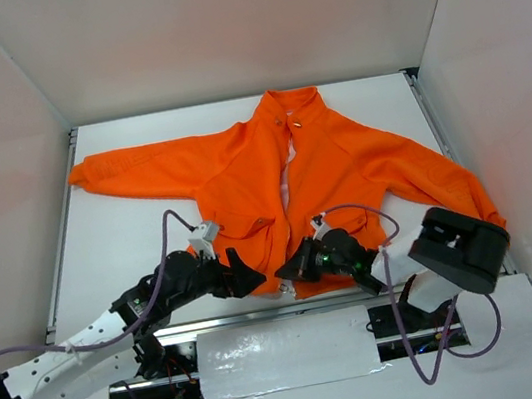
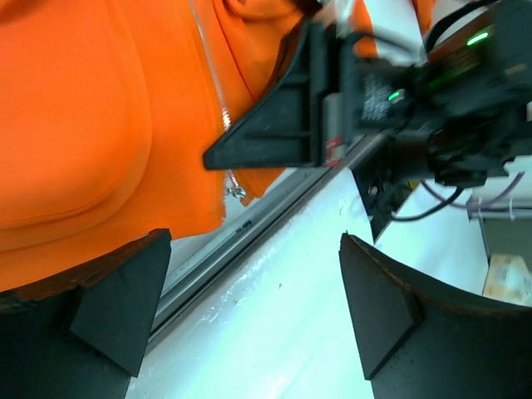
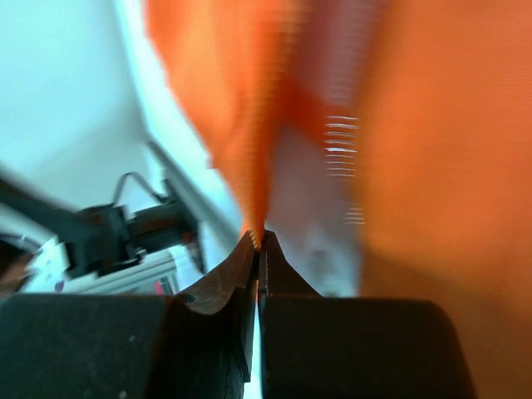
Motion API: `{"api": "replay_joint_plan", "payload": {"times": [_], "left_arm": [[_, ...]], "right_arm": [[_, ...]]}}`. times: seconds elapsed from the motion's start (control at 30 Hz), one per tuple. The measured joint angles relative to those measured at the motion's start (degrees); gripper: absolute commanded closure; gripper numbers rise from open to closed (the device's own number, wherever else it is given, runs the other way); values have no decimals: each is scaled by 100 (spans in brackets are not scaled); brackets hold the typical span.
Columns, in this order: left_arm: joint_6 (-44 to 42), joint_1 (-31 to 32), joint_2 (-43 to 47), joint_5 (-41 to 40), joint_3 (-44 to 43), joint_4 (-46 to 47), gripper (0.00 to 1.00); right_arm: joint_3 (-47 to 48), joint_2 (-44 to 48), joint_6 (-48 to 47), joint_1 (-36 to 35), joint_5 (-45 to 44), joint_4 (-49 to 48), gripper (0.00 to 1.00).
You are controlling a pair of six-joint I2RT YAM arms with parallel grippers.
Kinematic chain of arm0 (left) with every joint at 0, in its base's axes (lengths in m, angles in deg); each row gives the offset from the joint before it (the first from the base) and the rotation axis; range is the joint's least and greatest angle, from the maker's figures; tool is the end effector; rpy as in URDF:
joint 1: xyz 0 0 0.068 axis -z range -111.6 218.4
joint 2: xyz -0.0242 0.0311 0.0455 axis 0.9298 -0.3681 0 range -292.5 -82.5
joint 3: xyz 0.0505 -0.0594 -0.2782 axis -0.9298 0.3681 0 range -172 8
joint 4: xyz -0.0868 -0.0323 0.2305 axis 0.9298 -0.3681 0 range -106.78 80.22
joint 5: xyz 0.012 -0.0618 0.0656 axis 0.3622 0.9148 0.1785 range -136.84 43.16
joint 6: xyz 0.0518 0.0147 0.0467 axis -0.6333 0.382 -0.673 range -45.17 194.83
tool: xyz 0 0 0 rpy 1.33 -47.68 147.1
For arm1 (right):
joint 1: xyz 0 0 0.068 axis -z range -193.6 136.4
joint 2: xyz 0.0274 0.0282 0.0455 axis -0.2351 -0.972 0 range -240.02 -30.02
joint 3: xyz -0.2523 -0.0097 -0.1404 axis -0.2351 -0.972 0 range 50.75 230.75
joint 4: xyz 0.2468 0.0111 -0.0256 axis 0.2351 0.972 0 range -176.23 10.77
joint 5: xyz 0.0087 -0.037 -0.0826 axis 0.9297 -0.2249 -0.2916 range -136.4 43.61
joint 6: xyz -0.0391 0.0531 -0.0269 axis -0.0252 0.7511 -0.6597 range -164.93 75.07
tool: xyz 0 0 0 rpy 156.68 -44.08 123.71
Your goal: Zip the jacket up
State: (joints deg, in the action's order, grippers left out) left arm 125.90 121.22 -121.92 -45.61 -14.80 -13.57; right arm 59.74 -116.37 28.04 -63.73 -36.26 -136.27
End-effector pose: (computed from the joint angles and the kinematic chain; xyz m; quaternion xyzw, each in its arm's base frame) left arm 0.0994 -0.1330 0.2368 0.0186 0.8210 -0.4547 0.3447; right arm 0.1385 0.1818 0.1209 0.1234 0.8430 0.4915 0.1804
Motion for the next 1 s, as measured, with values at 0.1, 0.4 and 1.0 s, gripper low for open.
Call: {"api": "replay_joint_plan", "payload": {"times": [0.1, 0.4, 1.0], "left_arm": [[-11, 2, -339, 280, 81, 313, 9], [-11, 17, -1080, 597, 210, 946, 11], [-186, 20, -1674, 396, 208, 1233, 27]], "right_arm": [[-7, 728, -181, 0, -9, 85, 100], [420, 1626, -741, 0, -20, 772, 100], [361, 1631, -1287, 0, 271, 874, 100]]}}
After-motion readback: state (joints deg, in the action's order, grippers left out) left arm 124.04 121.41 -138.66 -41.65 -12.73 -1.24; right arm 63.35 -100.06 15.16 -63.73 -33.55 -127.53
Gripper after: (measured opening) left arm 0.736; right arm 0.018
